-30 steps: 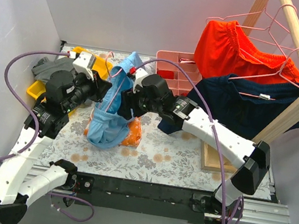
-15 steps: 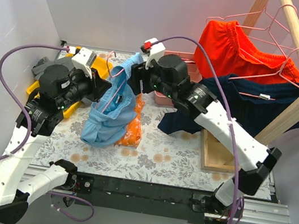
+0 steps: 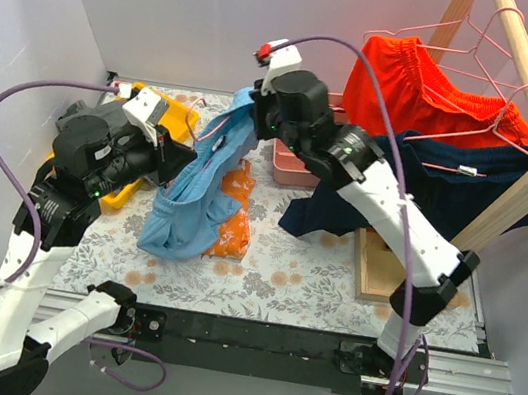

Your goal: Place the shorts on the hanger

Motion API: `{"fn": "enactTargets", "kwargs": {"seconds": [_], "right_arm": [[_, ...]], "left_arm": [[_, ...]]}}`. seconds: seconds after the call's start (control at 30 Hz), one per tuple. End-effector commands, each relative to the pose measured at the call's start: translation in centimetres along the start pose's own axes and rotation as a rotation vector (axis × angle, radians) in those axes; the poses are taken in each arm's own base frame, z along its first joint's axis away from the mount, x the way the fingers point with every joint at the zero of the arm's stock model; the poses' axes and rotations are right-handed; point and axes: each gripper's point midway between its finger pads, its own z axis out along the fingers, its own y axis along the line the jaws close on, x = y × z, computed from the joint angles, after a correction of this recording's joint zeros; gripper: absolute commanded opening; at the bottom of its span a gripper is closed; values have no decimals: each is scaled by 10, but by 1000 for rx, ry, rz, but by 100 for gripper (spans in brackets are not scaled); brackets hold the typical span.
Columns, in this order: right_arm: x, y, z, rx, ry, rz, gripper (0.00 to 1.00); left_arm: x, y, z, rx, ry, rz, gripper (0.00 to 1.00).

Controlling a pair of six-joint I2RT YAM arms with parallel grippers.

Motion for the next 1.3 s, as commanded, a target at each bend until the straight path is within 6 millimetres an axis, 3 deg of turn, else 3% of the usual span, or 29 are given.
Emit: {"fn": "enactTargets", "kwargs": {"seconds": [0.0, 0.17, 0.2, 0.3, 0.43, 0.53, 0.77, 0.87, 1.0, 1.07, 1.1, 1.13, 1.17, 1.2, 1.27], "right_arm": [[-96, -44, -93, 108, -289, 98, 1], [-96, -54, -106, 141, -293, 89, 1], [-104, -52, -109, 132, -309, 87, 1], [-104, -38, -104, 64, -288, 67, 1], [-100, -42, -102, 89, -272, 66, 1], [-100, -26, -107, 39, -283, 92, 1], [-78, 55, -120, -74, -248, 49, 1], [-67, 67, -116, -87, -226, 30, 1], [-53, 49, -101, -44, -177, 20, 1], [-55, 33, -99, -40, -176, 38, 7], [-61, 27, -109, -45, -199, 41, 21], [-48, 25, -105, -38, -174, 14, 30], [-47, 22, -108, -45, -180, -1, 40], [-55, 21, -121, -82, -212, -11, 48], [-47, 12, -121, -61, -200, -20, 48]], "left_arm": [[-29, -22, -26, 72, -101, 63, 0], [-63, -53, -47, 194, -180, 114, 0], [-68, -55, -49, 197, -190, 115, 0], [-74, -55, -49, 191, -194, 125, 0], [-80, -49, -49, 147, -205, 112, 0], [-80, -35, -40, 78, -198, 77, 0], [-98, -27, -25, 41, -208, 57, 0], [-104, -29, -20, 56, -214, 52, 0], [-101, -30, -13, 75, -195, 48, 0], [-93, -28, -9, 69, -175, 45, 0], [-91, -27, -9, 68, -169, 48, 0], [-88, -27, -9, 70, -165, 52, 0], [-81, -27, -9, 71, -153, 53, 0], [-76, -29, -9, 84, -139, 52, 0], [-60, -30, -7, 103, -100, 48, 0]]}}
